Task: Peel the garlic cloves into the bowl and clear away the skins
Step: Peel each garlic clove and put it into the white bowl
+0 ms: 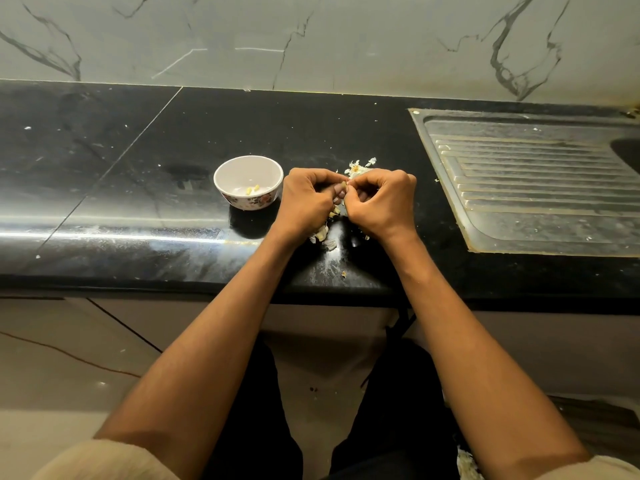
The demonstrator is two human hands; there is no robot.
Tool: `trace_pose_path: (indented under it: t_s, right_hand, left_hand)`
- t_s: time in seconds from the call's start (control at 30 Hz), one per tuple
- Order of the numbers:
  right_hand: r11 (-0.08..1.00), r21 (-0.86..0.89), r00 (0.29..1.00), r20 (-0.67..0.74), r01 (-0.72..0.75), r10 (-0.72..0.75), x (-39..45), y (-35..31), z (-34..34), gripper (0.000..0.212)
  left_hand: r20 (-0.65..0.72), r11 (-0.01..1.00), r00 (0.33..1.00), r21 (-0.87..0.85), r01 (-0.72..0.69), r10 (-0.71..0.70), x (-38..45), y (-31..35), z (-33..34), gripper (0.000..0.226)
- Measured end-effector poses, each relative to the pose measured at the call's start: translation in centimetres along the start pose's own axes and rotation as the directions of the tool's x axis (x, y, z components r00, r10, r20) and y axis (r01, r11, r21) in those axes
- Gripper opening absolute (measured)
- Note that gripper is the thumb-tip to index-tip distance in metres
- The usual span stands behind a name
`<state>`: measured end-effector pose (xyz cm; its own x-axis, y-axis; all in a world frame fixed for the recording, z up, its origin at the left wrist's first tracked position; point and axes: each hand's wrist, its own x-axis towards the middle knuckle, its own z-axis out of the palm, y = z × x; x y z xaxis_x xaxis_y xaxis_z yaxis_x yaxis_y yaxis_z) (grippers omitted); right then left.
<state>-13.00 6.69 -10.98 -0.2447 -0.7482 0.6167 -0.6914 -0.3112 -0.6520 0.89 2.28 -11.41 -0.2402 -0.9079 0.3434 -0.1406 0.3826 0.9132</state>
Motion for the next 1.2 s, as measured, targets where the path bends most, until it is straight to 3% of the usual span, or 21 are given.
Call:
trace_pose_path:
  t_s: [0.7, 1.2]
  right_hand:
    - [0.997, 0.054, 0.998, -0.014, -0.059, 0.060, 0.06, -0.07, 0.26, 0.014]
    - [0.980, 0.105, 0.985, -0.022, -0.167, 0.170, 0.31, -0.15, 0.21, 0.009]
  left_hand:
    - [0.030, 0.997, 0.999, -0.068, 0.025, -0.023, -0.10, 0.09, -0.16, 0.009]
    - [0.010, 0.995, 1.000, -0.099, 0.022, -0.021, -0.08, 0.16, 0.01, 0.019]
